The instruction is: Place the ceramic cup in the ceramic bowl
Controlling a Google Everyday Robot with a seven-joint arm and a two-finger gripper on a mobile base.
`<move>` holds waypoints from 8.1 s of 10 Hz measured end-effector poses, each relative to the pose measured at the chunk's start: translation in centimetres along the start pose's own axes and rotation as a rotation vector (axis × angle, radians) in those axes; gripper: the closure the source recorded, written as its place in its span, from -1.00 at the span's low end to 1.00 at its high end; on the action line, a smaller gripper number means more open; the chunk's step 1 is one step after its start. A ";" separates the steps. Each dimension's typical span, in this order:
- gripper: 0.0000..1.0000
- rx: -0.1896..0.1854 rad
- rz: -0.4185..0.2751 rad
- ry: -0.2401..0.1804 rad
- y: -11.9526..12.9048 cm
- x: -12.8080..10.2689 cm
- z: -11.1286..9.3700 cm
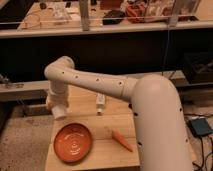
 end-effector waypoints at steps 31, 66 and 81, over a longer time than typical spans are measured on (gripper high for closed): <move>-0.60 -0.145 0.005 -0.009 4.1 -12.0 2.6; -0.60 -0.143 0.006 -0.010 4.1 -12.0 2.6; -0.60 -0.143 0.006 -0.010 4.1 -11.9 2.6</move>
